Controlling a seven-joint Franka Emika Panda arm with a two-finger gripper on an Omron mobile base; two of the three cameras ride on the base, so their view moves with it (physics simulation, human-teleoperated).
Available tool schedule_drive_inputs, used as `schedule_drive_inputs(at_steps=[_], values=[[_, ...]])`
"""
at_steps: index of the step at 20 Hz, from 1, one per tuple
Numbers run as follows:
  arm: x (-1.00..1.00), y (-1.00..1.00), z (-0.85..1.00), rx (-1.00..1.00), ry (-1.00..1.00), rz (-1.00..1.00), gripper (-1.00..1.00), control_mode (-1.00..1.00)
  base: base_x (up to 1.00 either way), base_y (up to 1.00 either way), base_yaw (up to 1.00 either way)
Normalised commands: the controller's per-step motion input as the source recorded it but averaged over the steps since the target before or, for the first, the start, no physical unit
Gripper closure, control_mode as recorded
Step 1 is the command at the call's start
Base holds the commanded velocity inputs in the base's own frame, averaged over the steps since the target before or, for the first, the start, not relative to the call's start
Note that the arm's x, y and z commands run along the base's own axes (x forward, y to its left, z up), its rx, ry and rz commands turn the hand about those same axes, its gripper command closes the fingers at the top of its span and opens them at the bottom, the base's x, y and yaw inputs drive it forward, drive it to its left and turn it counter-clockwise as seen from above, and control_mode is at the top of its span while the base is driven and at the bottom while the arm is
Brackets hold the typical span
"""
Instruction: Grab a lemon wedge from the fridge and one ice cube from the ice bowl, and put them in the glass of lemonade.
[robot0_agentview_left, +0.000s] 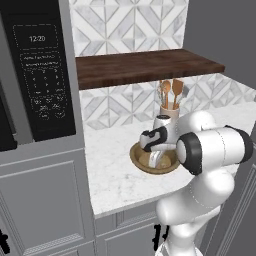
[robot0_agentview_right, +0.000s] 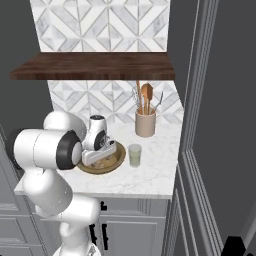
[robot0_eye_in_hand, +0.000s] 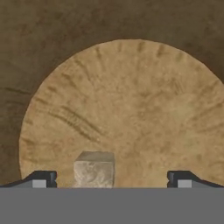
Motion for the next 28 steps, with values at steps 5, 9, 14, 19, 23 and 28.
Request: schedule_drive_inputs(at_steps=[5,9,14,19,23,28], values=[[0.13,0.00,-0.09,0.00,0.00,0.03,-1.00,-1.00,0.00,0.00,0.00],[0.02,0.00,-0.01,0.00,0.00,0.03,-1.00,-1.00,0.00,0.00,0.00],[0.00,0.00,-0.01,0.00,0.01,0.01,1.00,-1.00,0.00,0.00,0.00],[0.00,0.00,0.00,0.00,0.01,0.00,1.00,-1.00,0.00,0.00,0.00],[0.00,0.00,0.00,0.00,0.00,0.00,1.00,-1.00,0.00,0.00,0.00],[0.00,0.00,0.24,0.00,0.00,0.00,1.00,-1.00,0.00,0.00,0.00]])
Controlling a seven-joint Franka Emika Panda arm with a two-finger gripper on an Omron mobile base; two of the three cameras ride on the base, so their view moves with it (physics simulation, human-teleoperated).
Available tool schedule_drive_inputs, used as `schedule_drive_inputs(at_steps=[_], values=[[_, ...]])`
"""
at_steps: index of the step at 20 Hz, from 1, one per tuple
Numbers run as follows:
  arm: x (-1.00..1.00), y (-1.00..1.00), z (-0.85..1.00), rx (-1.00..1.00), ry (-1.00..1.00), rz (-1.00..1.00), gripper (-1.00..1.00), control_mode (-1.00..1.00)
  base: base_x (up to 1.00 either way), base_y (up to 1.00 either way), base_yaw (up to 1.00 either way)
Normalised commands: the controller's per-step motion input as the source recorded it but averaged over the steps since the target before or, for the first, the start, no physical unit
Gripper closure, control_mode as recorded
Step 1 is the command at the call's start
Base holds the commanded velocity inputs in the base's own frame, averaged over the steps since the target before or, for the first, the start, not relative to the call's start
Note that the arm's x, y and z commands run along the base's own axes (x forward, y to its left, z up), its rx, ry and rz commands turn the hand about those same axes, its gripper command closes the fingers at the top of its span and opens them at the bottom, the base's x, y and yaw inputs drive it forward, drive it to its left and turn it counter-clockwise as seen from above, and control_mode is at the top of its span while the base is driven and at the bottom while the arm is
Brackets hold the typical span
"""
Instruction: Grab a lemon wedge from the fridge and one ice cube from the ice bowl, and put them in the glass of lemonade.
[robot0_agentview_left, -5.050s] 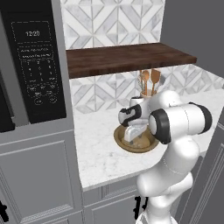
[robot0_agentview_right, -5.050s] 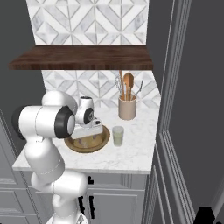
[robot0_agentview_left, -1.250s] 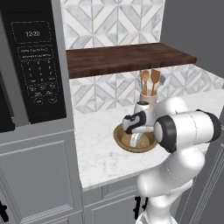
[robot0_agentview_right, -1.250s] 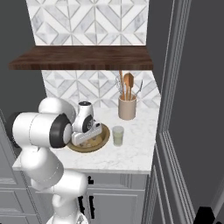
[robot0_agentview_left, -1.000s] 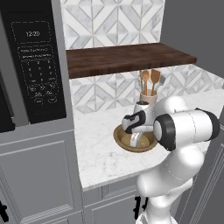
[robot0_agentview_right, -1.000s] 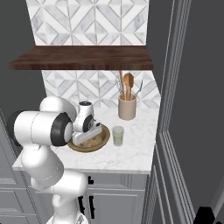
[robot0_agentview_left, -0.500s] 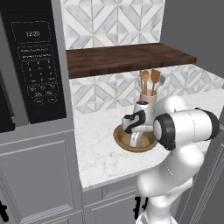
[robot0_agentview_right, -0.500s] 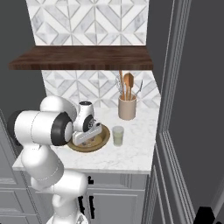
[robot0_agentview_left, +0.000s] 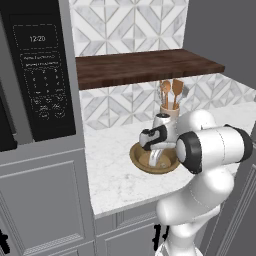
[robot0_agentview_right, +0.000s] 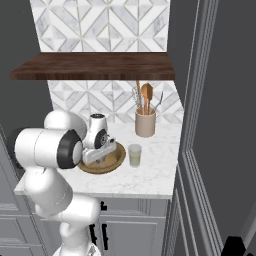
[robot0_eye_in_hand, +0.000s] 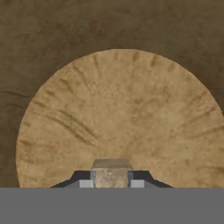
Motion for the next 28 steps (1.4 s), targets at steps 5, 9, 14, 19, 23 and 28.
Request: schedule_drive_inputs(at_steps=[5,9,14,19,23,28], values=[[-0.04,-0.11,0.91,0.00,0.00,-0.05,1.00,-1.00,0.00,0.00,0.00],[-0.04,-0.58,0.90,0.00,0.00,-0.30,1.00,-1.00,0.00,0.00,0.00],[0.00,-0.62,0.67,0.02,0.05,-0.49,1.00,-1.00,0.00,0.00,0.00],[0.01,-0.48,0.03,0.00,0.00,-0.45,1.00,-1.00,0.00,0.00,0.00],[0.03,-0.58,0.00,0.00,0.01,-0.41,1.00,-1.00,0.00,0.00,0.00],[0.00,-0.44,0.00,0.00,0.00,-0.34,1.00,-1.00,0.00,0.00,0.00]])
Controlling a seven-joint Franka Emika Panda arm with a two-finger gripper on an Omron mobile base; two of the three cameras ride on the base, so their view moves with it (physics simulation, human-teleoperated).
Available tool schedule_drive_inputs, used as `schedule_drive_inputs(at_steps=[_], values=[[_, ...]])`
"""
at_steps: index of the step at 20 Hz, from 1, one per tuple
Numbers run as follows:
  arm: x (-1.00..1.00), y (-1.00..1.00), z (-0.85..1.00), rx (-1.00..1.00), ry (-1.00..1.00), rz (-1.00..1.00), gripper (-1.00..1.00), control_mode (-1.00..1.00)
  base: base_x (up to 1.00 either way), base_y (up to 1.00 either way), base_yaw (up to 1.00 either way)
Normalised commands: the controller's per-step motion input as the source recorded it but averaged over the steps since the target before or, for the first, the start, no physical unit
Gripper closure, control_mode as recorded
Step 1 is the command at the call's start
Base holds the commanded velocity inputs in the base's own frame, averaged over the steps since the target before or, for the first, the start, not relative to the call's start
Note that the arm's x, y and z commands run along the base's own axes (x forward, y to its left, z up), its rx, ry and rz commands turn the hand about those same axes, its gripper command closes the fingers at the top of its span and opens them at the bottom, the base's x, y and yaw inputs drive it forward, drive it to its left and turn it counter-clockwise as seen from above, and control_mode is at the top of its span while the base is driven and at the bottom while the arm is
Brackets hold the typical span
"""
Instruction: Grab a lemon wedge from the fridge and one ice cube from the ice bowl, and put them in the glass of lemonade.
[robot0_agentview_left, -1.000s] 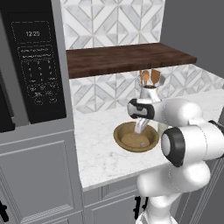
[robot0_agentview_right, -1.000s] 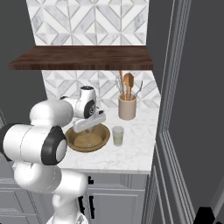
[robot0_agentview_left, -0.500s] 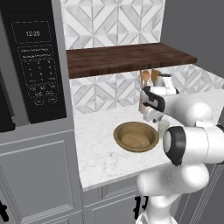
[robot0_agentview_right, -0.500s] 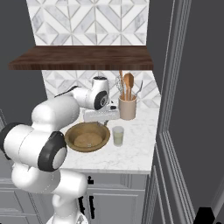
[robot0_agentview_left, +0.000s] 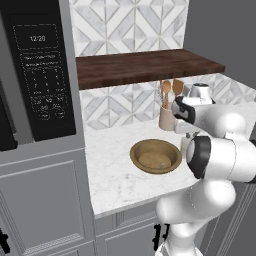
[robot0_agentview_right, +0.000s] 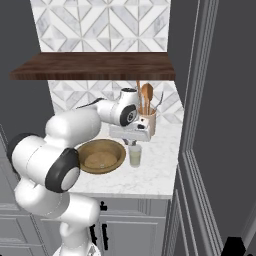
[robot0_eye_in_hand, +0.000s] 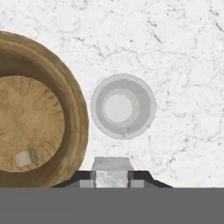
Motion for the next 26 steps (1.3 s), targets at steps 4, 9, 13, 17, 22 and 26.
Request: schedule_drive_inputs(at_steps=[4,9,13,17,22,26], values=[[0.08,-0.06,0.00,-0.01,-0.04,-0.12,1.00,-1.00,0.00,0.00,0.00],[0.37,0.00,0.00,0.00,0.00,-0.02,1.00,-1.00,0.00,0.00,0.00],[0.25,0.00,0.00,0.00,0.00,0.00,1.00,-1.00,0.00,0.00,0.00],[0.16,0.00,0.00,0.00,0.00,0.00,1.00,-1.00,0.00,0.00,0.00],[0.14,0.00,0.00,0.00,0.00,0.00,1.00,-1.00,0.00,0.00,0.00],[0.00,-0.01,0.00,0.00,0.00,0.00,1.00,-1.00,0.00,0.00,0.00]])
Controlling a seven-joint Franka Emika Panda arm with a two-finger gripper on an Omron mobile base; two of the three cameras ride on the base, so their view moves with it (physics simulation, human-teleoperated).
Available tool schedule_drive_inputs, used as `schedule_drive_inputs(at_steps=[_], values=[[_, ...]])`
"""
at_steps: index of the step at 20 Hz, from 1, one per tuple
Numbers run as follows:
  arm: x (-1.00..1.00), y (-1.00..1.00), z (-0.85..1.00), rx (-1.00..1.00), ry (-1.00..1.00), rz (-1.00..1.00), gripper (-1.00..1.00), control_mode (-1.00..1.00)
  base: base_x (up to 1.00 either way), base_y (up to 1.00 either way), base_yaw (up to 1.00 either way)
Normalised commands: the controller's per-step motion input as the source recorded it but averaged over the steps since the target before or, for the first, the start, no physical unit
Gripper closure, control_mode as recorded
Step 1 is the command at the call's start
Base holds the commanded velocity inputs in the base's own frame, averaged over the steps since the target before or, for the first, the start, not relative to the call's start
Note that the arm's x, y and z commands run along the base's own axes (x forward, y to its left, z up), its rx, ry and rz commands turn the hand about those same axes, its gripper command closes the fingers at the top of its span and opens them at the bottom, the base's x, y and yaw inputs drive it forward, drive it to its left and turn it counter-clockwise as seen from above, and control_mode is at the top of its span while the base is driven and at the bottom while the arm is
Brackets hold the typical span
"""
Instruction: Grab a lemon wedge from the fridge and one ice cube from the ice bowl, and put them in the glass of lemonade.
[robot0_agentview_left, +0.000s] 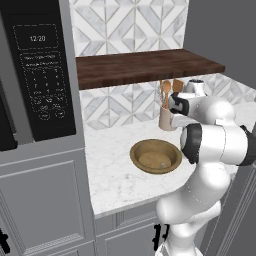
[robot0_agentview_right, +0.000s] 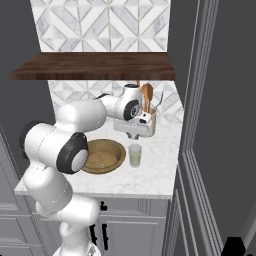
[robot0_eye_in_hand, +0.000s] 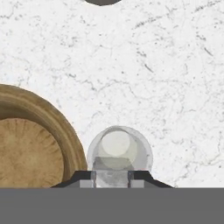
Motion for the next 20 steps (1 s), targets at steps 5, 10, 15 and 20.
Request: schedule_drive_inputs(at_steps=[5,10,15,20], values=[[-0.21,-0.02,0.00,0.01,-0.14,0.00,1.00,-1.00,0.00,0.00,0.00],[-0.02,-0.16,0.00,0.01,-0.13,0.00,1.00,-1.00,0.00,0.00,0.00],[0.01,-0.04,0.00,0.00,-0.02,0.00,1.00,-1.00,0.00,0.00,0.00],[0.02,0.00,-0.02,0.00,0.00,0.00,1.00,-1.00,0.00,0.00,0.00]])
